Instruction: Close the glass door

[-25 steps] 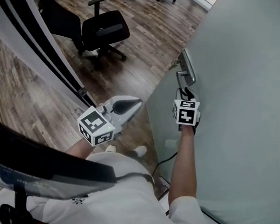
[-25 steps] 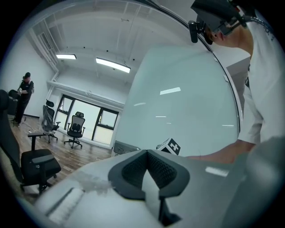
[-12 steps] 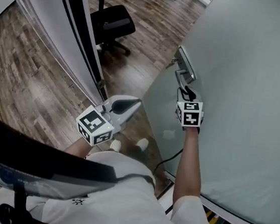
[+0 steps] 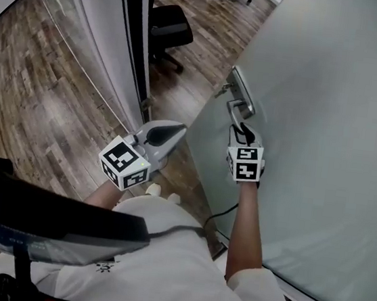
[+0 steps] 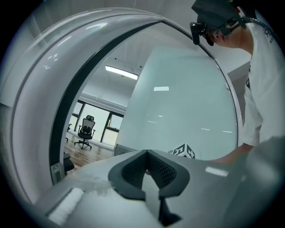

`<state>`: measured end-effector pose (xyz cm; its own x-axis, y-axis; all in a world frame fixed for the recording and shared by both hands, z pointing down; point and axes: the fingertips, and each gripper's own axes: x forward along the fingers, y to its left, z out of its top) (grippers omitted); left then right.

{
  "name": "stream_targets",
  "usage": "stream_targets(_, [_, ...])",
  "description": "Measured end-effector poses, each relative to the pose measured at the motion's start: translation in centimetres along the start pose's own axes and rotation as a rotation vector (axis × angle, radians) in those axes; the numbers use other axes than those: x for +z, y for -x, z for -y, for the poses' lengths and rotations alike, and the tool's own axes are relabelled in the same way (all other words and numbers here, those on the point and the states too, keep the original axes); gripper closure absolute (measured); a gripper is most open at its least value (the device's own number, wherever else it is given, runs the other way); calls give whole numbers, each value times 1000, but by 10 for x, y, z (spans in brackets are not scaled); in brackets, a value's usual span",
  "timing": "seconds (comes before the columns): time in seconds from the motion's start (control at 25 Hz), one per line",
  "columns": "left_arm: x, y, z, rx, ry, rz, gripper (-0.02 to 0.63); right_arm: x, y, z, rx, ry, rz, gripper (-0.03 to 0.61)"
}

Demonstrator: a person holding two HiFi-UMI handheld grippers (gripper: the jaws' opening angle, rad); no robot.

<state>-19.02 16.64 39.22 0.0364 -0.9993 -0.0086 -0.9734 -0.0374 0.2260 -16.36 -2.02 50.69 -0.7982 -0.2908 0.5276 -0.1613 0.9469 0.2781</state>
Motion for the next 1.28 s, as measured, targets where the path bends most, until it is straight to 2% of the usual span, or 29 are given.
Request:
stream_targets(0.2, [-3, 14, 9, 79, 3, 9, 609, -1, 16, -24, 24, 11, 10, 468])
stream_targets(0.36, [-9, 48, 7, 129, 5, 15, 609, 1, 29, -64, 44, 35, 18, 469])
stream_targets(0.48, [-13, 72, 24, 155, 0, 19, 609, -3, 52, -90, 55, 52, 30, 469])
stream_targets(0.76, [-4, 52, 16, 207, -5, 17, 609, 4, 47, -91, 117, 66, 37, 469])
stream_targets(1.0, [-7, 70, 7, 226, -4, 26, 609, 8, 42, -126, 152, 89, 45, 469])
stream_targets(1.28, [-7, 70, 3, 250, -2, 21, 609, 12, 41, -137, 198, 117, 48, 472])
